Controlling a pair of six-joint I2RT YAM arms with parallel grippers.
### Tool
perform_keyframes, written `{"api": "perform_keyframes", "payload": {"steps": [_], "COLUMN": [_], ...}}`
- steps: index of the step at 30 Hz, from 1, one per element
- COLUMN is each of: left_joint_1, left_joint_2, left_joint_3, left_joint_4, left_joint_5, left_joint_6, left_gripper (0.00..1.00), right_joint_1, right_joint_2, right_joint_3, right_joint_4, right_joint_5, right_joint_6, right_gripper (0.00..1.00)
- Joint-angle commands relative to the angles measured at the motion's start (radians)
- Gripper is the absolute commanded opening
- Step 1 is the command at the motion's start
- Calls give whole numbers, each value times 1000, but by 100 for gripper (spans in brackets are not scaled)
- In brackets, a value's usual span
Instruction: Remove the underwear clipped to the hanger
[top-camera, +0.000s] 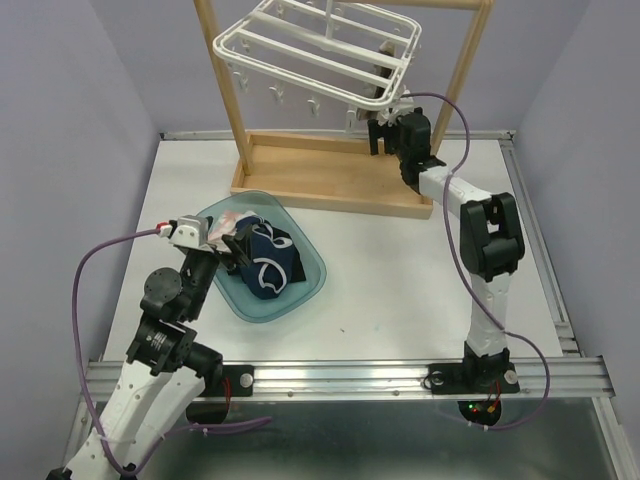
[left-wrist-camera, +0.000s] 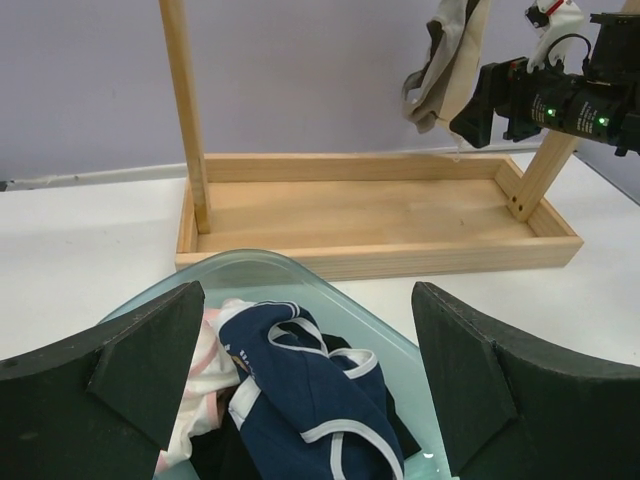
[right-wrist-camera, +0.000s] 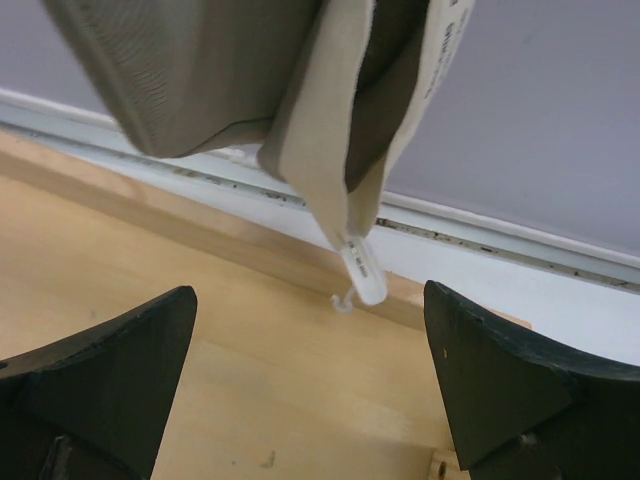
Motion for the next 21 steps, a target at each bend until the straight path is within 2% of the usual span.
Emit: {"api": "perform_keyframes", "payload": {"steps": [1, 9, 12, 14, 15, 16, 17, 18, 19, 21], "left_joint_1": [19, 42, 51, 57, 60, 62, 63, 65, 68, 73], "left_joint_2": [24, 34, 38, 38, 37, 35, 34, 34, 32, 32], "left_joint_3": [-2, -5, -5, -5, -5, -5, -6, -6, -8, -8], "left_joint_4": [61, 64, 67, 68, 68, 70, 70, 71, 73, 79], "left_joint_5": [28, 44, 54, 60, 63, 64, 69, 69, 74, 92], "left_joint_6": [21, 19, 21, 21, 21, 21, 21, 21, 21, 19], "left_gripper": [96, 96, 96, 96, 96, 96, 96, 96, 96, 96], "right_joint_1": [-3, -8, -12, -22, -29, -31, -32, -32, -32, -34], "right_joint_2": [47, 187, 227, 236, 230, 218, 186, 185, 140, 87], "right_joint_3": [158, 307, 365, 390, 387, 364, 346, 321, 297, 212], "right_joint_4": [107, 123, 129, 127, 127, 124, 124, 124, 123, 121], "right_joint_5": [72, 40, 45, 30, 27, 16, -1, -6, -16, -42], "right_joint_6": [-27, -27, -18, 1, 7, 8, 4, 1, -4, -13], "right_gripper": [100, 96, 84, 63, 41, 31, 15, 15, 3, 1]}}
